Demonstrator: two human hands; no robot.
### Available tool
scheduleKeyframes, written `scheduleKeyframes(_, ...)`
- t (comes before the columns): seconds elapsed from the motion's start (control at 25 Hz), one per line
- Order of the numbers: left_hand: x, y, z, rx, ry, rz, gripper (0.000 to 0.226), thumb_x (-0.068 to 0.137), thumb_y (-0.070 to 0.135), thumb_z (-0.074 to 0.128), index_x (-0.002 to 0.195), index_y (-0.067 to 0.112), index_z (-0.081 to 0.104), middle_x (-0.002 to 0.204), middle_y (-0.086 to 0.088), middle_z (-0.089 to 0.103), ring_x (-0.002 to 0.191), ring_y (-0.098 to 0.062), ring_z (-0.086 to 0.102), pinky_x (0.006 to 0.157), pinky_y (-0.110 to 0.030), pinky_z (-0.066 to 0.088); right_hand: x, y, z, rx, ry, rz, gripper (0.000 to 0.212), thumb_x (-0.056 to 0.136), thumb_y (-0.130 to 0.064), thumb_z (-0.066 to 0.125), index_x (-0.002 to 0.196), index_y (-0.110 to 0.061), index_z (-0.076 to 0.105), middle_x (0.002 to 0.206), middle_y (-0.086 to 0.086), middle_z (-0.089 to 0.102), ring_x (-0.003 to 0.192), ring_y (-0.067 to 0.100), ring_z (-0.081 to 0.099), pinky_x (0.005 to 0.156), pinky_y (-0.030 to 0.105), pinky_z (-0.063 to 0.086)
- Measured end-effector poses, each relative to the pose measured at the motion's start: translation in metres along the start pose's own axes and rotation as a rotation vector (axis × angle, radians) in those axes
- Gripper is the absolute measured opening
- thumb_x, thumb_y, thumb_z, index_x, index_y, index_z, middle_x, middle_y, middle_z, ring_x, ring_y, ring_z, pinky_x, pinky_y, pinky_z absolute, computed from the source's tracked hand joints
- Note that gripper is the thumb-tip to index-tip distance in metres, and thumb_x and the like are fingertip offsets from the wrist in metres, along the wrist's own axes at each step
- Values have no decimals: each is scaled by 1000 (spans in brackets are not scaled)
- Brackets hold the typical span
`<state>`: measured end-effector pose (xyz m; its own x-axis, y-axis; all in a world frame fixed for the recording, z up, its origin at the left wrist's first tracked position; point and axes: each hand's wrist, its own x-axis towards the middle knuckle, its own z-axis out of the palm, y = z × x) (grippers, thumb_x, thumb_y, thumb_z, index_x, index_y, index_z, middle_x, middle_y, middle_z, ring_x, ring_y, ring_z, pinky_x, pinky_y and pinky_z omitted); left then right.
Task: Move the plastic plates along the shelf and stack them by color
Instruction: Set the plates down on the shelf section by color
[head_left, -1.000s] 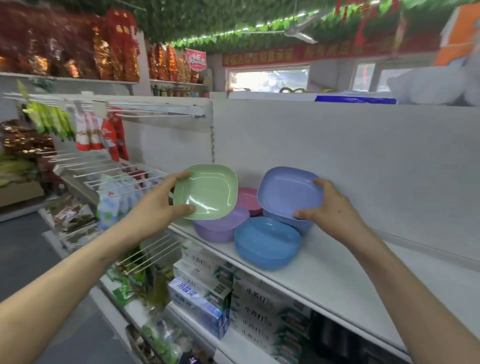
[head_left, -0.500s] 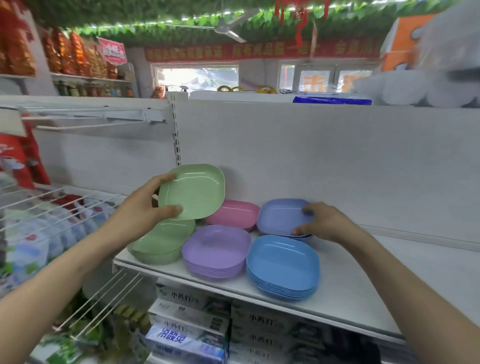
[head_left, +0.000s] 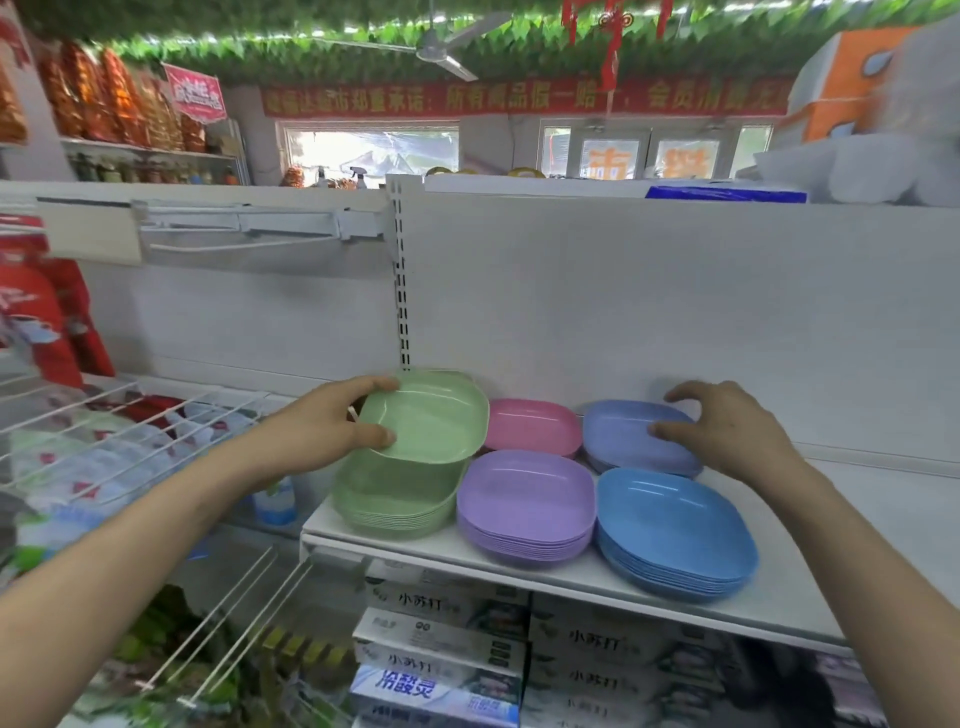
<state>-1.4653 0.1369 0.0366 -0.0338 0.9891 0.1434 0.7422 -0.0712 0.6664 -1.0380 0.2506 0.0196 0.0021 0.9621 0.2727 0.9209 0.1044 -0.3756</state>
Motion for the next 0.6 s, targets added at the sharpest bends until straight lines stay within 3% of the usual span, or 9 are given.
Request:
scheduleKeyframes(0.08,-2,-18,-4,-26,-81,-24,61,88,26,77,143,41,53,122,8,65,104,-7,64,85,-20,50,-13,-14,1,31,70,-22,50,85,-52,73,130,-32,64,125,11,58,110,32,62,90,41,49)
scheduleKeyframes(0.28,-7,-53,-4,-81,-137,-45,60,83,24,83,136,37,60,127,12,64,113,-5,61,88,-14,45,-44,-41,4,66,162,-36,41,89,-48,68,126,-31,66,110,8,57,104,31,61,86,41,46)
scheduleKeyframes(0.4,-6,-58,-2,-42,-146,-31,61,77,31,87,134,37,64,129,4,63,113,-12,61,97,-24,46,-54,-47,3,70,198,-49,35,90,-44,68,122,-31,67,104,6,55,98,30,59,84,40,46)
scheduleKeyframes(0.52,-5,-59,-1,142,-203,-27,70,69,55,84,134,46,61,133,7,53,120,-13,51,95,-31,41,-59,-47,4,80,215,-59,31,90,-42,67,120,-32,67,103,5,54,96,28,58,81,37,42)
scheduleKeyframes(0.6,-4,-55,0,193,-191,-33,69,70,54,84,135,46,59,128,7,50,121,-15,46,95,-33,39,-61,-39,4,90,216,-62,30,90,-42,67,119,-33,67,102,3,53,93,26,57,78,35,41)
